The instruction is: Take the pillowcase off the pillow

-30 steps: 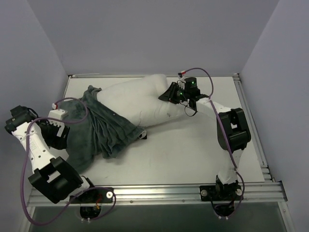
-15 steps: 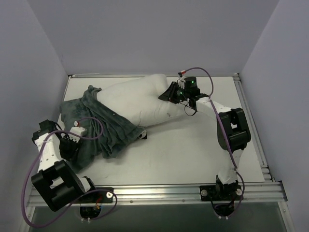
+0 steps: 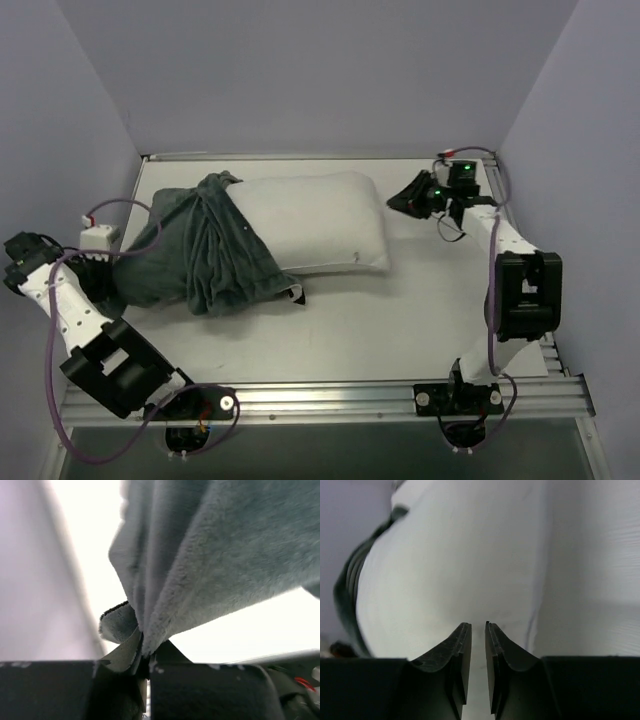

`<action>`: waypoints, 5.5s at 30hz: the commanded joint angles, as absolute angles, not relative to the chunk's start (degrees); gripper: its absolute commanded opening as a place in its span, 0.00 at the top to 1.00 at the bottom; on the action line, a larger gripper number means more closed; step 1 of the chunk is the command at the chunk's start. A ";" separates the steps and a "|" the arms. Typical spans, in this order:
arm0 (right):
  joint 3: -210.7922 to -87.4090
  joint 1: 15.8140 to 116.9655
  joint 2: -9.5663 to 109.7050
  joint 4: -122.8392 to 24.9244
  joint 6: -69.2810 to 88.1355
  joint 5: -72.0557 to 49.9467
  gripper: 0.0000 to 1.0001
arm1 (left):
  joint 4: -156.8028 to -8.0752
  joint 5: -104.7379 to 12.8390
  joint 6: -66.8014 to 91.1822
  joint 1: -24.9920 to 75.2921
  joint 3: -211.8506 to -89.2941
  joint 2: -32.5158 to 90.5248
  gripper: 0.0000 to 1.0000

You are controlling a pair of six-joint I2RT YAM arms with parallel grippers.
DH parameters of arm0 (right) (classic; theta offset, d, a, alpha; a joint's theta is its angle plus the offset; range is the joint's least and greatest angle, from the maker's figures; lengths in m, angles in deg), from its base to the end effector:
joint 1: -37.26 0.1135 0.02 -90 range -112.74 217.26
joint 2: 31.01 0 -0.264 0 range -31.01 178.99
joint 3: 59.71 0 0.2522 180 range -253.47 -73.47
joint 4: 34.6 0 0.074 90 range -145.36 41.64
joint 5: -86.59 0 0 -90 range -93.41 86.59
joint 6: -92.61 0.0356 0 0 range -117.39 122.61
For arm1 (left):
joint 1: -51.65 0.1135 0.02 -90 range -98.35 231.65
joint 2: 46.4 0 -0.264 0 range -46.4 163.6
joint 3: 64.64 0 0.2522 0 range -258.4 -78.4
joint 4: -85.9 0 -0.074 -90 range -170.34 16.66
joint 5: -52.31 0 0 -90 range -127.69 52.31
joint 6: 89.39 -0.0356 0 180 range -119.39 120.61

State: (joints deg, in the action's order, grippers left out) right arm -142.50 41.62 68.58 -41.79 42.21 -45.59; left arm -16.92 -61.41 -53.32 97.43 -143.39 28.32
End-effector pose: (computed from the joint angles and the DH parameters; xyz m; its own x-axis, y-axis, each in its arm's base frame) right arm 0.3942 0.0540 0.2601 -0.7382 0.4174 -0.5299 -0.2563 0.5531 0.7927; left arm 0.1727 0.1569 0.2839 -0.8576 0.1798 -0.4819 0.2011 0.9795 0.0076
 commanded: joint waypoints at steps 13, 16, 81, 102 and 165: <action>-158.97 35.21 55.90 -64.35 16.95 -22.67 0.90 | -14.59 -57.48 -32.99 73.23 -199.17 30.05 0.98; -164.51 43.58 57.84 -67.43 15.71 -22.30 0.60 | -17.05 -46.97 -23.49 55.73 -225.81 38.03 0.98; -152.56 103.62 70.49 -66.64 37.60 4.67 0.00 | -50.62 -34.34 -3.43 51.38 -174.76 40.00 0.98; -130.95 41.07 41.33 -71.56 19.06 -6.39 1.00 | -52.65 -41.20 -7.56 76.52 -172.45 39.56 0.98; -106.70 44.95 42.42 -8.80 66.67 -24.60 1.00 | -48.69 -53.86 -12.31 78.10 -159.61 29.01 0.98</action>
State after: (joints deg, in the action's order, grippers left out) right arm -110.31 57.78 51.51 -13.73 61.51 -31.49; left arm -46.25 -52.45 -11.92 76.99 -158.89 31.07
